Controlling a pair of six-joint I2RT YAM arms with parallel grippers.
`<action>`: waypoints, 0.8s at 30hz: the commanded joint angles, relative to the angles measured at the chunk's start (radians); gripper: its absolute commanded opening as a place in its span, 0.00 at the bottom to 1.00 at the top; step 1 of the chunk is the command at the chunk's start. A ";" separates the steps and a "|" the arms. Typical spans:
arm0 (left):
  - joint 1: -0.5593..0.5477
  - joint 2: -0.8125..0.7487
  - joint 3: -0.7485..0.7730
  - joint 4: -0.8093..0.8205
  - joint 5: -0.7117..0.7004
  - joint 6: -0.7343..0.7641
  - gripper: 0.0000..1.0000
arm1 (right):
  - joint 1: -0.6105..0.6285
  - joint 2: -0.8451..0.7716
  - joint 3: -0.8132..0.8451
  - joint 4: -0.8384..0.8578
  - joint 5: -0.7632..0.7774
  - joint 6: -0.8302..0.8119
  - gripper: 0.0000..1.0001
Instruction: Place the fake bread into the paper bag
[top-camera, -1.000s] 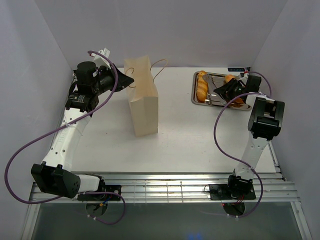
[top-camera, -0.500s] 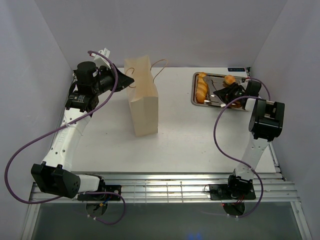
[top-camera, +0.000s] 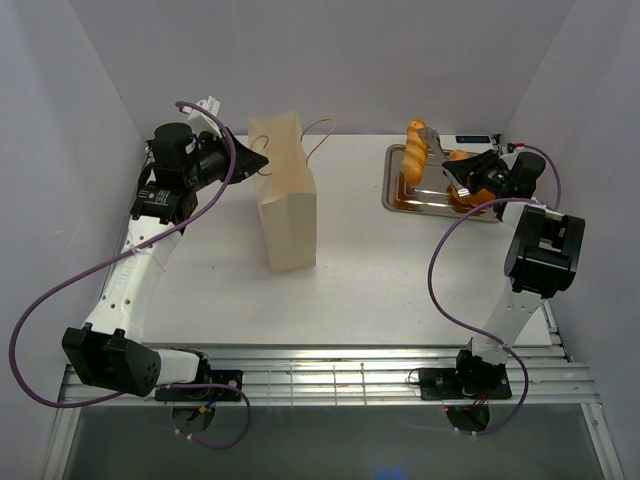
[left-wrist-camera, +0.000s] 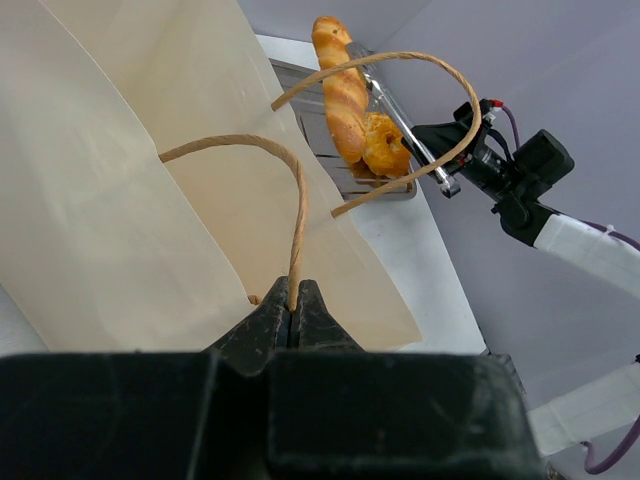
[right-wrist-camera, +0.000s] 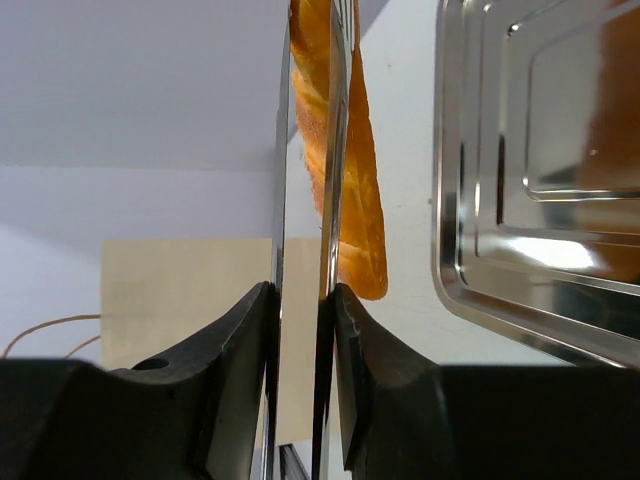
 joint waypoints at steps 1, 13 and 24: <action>-0.001 -0.012 0.003 0.015 0.012 0.003 0.00 | -0.005 -0.095 -0.045 0.184 -0.045 0.120 0.08; -0.003 -0.028 -0.008 0.017 -0.001 -0.002 0.00 | 0.109 -0.477 -0.093 0.149 -0.065 0.231 0.08; -0.001 -0.075 -0.042 0.020 -0.030 -0.019 0.00 | 0.397 -0.593 0.174 -0.041 -0.021 0.245 0.08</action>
